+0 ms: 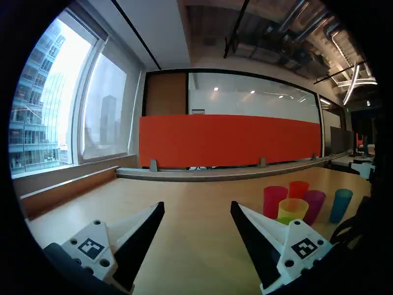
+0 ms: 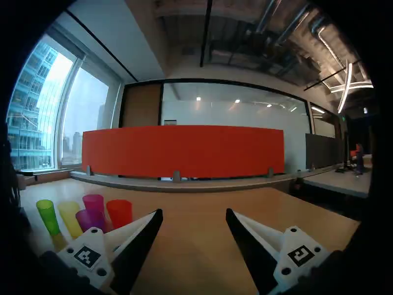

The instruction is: Pour water

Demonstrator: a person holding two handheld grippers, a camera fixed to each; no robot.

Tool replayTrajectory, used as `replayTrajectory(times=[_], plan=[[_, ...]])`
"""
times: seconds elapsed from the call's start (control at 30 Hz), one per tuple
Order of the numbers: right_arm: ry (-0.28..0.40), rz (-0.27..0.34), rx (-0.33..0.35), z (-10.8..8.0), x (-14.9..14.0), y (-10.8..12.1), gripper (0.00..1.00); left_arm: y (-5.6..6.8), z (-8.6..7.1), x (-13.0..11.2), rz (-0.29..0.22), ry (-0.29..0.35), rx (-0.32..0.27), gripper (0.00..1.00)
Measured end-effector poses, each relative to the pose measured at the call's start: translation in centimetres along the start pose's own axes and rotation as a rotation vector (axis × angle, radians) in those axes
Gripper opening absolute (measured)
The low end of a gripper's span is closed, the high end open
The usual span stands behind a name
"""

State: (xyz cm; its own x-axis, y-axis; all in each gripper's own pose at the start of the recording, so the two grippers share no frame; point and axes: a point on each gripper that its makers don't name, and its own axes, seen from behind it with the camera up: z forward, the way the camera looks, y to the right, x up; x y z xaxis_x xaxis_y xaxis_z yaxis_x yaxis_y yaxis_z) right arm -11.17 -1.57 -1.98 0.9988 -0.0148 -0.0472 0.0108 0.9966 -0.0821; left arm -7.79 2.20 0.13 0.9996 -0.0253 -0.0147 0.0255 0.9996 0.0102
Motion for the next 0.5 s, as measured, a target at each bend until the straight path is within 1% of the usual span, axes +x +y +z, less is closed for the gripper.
replayTrajectory(times=[0.5], plan=[[-0.021,0.001,-0.007,0.16,-0.43,0.31,0.99,0.07,0.14,0.01,0.0,0.0,0.0,1.0]])
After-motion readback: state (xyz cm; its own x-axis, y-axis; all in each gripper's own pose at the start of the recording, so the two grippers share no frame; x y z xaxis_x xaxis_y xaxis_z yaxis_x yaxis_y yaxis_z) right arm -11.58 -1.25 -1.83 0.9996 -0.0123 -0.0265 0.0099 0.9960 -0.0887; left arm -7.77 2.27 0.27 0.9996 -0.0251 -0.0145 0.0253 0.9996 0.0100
